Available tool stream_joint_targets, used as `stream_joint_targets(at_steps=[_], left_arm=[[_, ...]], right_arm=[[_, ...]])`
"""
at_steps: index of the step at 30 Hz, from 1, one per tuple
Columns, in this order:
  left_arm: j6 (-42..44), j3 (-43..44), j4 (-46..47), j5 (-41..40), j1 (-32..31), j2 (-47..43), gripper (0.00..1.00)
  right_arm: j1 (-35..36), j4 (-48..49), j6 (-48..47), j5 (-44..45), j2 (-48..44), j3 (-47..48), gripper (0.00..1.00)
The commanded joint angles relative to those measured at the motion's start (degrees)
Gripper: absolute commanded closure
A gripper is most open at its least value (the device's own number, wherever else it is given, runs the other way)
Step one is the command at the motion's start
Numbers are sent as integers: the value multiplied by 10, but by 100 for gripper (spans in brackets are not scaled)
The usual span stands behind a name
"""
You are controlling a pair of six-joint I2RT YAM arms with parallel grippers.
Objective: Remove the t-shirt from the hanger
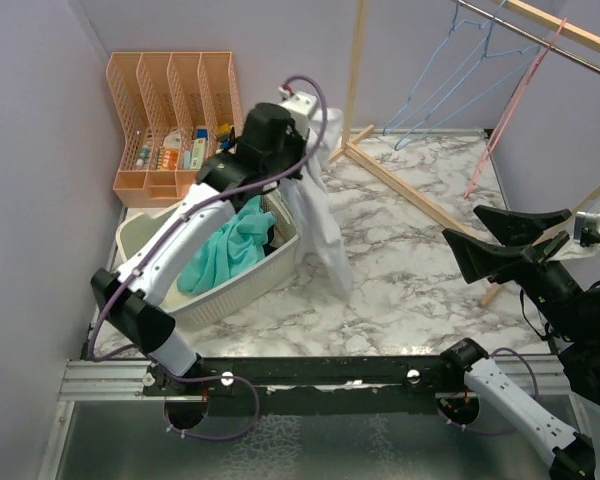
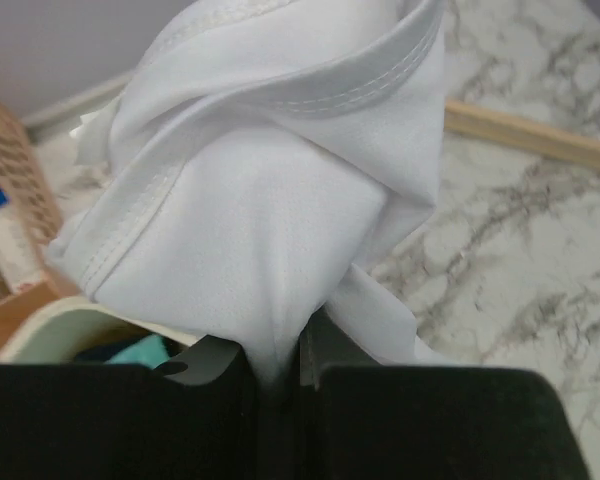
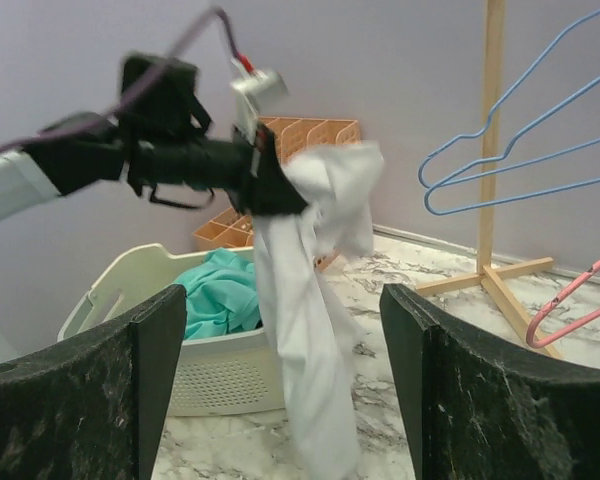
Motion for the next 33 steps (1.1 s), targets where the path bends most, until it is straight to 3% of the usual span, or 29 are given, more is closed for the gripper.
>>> stream_joint_targets(at_steps=[1, 5, 10, 18, 25, 33], left_arm=[[41, 100, -48, -96, 23, -66, 100], [44, 102, 0, -173, 25, -146, 100], [41, 19, 57, -243, 25, -254, 100], [29, -130, 43, -327, 25, -358, 100], [-48, -331, 14, -315, 25, -379, 100], [-211, -479, 15, -195, 30, -345, 100]], right_arm=[[-1, 18, 8, 11, 3, -13, 22], [-1, 25, 11, 6, 9, -25, 22], [-1, 32, 17, 3, 16, -38, 22], [-1, 44, 24, -11, 35, -50, 22], [-1, 54, 32, -22, 44, -69, 22], [-1, 48, 36, -17, 46, -78, 22]])
